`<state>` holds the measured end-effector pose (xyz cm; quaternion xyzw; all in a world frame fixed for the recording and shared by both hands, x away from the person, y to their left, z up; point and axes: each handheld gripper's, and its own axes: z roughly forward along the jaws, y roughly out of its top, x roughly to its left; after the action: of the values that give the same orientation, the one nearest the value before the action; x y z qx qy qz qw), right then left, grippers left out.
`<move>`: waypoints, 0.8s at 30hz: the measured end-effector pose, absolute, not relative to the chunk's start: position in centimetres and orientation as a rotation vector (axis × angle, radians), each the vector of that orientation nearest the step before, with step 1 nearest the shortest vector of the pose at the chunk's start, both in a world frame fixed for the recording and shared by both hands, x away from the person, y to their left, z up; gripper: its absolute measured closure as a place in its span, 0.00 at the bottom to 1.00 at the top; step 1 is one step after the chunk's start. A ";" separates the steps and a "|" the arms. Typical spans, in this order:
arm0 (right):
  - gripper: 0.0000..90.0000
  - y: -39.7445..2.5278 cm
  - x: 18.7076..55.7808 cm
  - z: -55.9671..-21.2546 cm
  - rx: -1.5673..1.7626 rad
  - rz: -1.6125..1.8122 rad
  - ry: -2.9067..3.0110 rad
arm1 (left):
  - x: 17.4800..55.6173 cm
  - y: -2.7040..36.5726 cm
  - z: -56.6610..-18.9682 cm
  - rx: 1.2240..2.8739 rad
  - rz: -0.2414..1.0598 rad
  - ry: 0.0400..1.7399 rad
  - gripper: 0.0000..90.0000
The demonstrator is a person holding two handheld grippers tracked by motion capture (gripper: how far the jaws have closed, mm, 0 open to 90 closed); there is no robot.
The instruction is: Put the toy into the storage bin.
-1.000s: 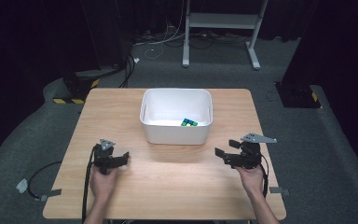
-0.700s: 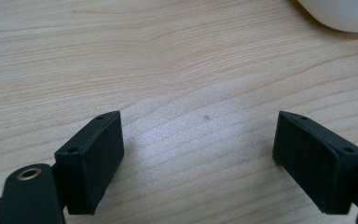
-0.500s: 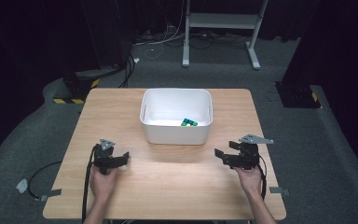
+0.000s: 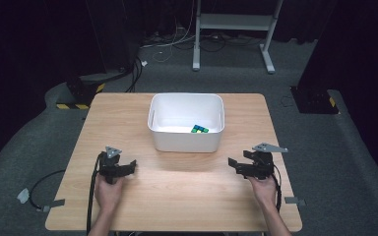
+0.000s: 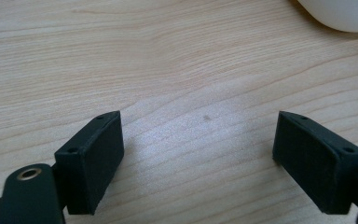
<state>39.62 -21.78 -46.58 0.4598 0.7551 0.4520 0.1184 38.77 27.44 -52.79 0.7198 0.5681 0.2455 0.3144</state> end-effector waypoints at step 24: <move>0.23 -22.1 41.0 -49.0 1.418 1.189 2.227 | 38.8 27.4 -52.8 1.896 0.647 1.498 0.18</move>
<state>40.99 -22.15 -48.96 0.4859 0.7633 0.4077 0.1227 38.77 27.43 -52.79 0.7196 0.5683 0.2455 0.3146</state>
